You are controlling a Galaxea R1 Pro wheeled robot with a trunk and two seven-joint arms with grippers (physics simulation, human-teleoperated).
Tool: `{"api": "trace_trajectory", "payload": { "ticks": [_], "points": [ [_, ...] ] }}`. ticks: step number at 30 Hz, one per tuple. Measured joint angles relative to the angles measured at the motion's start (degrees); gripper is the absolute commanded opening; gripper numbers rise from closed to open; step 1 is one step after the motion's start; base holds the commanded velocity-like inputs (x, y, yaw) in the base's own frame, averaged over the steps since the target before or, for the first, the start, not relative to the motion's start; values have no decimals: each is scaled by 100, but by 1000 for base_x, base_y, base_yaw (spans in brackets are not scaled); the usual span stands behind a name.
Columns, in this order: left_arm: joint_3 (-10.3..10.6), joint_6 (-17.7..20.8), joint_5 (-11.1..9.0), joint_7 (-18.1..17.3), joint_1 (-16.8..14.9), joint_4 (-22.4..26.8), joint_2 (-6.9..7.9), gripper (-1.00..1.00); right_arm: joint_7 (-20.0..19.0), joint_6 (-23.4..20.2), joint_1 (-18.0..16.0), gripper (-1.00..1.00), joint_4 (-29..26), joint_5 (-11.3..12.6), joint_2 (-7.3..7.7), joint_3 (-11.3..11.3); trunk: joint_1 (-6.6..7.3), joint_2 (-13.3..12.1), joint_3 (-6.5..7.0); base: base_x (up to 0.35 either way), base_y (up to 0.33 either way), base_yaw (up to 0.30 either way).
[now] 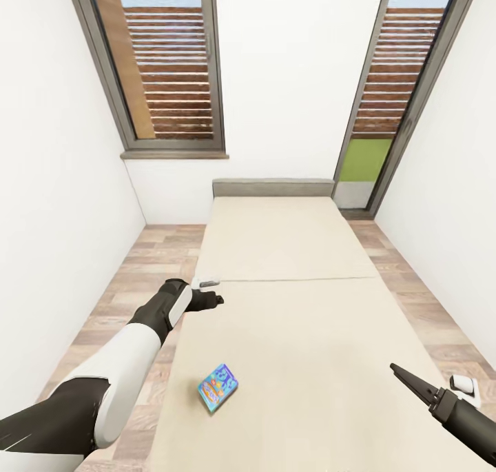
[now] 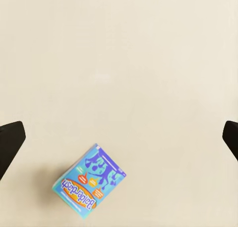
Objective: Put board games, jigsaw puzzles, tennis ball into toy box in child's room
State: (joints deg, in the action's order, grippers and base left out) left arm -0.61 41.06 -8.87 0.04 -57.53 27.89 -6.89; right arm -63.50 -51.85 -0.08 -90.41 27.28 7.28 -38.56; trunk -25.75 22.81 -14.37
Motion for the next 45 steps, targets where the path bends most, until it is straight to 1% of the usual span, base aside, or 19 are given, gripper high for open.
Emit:
{"api": "trace_trajectory", "payload": {
  "ticks": [6,14,17,24,45],
  "points": [
    [-7,-77,1,0,0,0,-6,100,0,0,0,100,0,0,0,0,0,0,-57,0,0,0],
    [-4,-696,-1,2,0,-13,-12,100,0,0,0,100,2,0,0,0,0,0,-132,0,0,0],
    [-4,-776,-3,2,0,-15,-13,100,-1,0,0,100,5,0,0,0,0,0,-160,0,0,0],
    [8,-851,3,2,0,-18,-6,100,-8,0,0,100,8,6,0,0,0,0,-226,0,0,0],
    [13,-874,11,2,-1,-19,-11,100,-16,-3,0,100,4,46,3,-1,0,1,-424,0,0,0]
  ]
}}
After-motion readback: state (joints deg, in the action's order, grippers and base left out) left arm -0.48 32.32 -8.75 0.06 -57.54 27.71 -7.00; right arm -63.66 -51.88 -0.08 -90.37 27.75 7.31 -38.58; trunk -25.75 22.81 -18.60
